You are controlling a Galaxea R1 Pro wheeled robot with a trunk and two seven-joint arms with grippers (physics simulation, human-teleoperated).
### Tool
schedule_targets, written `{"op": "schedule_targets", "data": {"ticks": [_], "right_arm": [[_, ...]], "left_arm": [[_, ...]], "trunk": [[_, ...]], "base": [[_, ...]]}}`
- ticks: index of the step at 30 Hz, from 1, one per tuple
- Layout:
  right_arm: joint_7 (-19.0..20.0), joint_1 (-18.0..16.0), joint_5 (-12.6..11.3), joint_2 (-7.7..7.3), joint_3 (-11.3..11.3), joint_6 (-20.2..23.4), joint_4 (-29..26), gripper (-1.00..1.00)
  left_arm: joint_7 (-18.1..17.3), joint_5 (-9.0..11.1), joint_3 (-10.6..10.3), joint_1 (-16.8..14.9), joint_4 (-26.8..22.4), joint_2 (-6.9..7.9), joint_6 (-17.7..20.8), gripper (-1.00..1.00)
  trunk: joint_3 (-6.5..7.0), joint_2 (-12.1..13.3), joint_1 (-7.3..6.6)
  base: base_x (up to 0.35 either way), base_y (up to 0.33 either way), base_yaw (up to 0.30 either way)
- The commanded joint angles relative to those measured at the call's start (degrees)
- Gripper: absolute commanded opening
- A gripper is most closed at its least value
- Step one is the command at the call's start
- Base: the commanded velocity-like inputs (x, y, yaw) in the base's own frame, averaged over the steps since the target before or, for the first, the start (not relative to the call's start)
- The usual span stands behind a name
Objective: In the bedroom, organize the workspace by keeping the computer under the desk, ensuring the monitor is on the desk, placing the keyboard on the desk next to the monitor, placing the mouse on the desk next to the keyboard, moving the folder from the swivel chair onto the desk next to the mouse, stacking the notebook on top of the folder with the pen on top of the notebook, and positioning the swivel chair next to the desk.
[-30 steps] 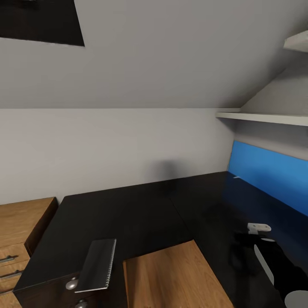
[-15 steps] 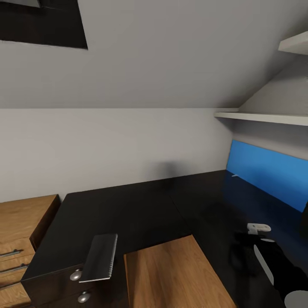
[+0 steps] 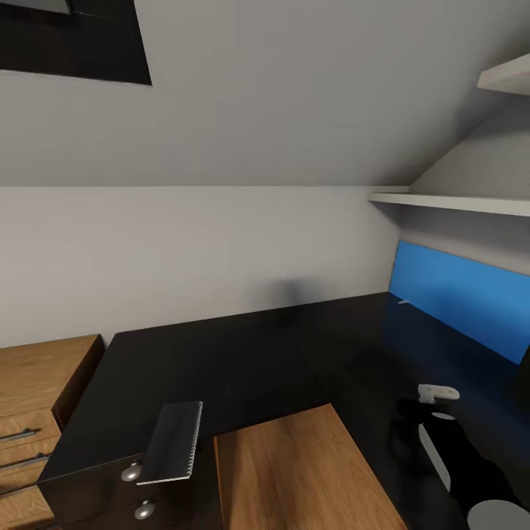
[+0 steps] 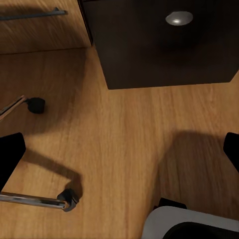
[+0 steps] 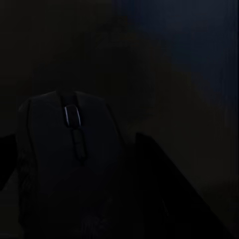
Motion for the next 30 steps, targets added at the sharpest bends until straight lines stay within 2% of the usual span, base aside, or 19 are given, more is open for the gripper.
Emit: {"op": "schedule_targets", "data": {"ticks": [1,6,16,30], "right_arm": [[-0.95,-0.02,-0.32,0.22,0.07,0.05,-0.04,-1.0],[-2.22,-0.01,-0.35,1.0,0.07,-0.73,0.91,-1.0],[-2.29,-0.01,-0.28,1.09,0.07,-2.36,1.84,-1.0],[-2.28,-0.01,-0.49,0.96,0.11,-2.34,1.86,-1.0]], "left_arm": [[-0.03,0.15,-0.02,0.03,-0.1,-0.01,-0.06,1.0],[0.02,0.15,-0.02,0.03,-0.1,0.03,-0.06,1.0],[0.03,0.15,-0.02,0.03,-0.1,0.0,-0.07,1.0],[0.03,0.15,-0.02,0.03,-0.1,0.06,-0.06,1.0]], "trunk": [[-0.05,-0.03,0.0],[-0.05,-0.03,0.0],[-0.05,-0.03,0.0],[-0.05,-0.03,0.0]], "base": [[0.0,0.0,0.0],[0.0,0.0,0.0],[0.0,0.0,0.0],[-0.03,0.0,0.0]]}}
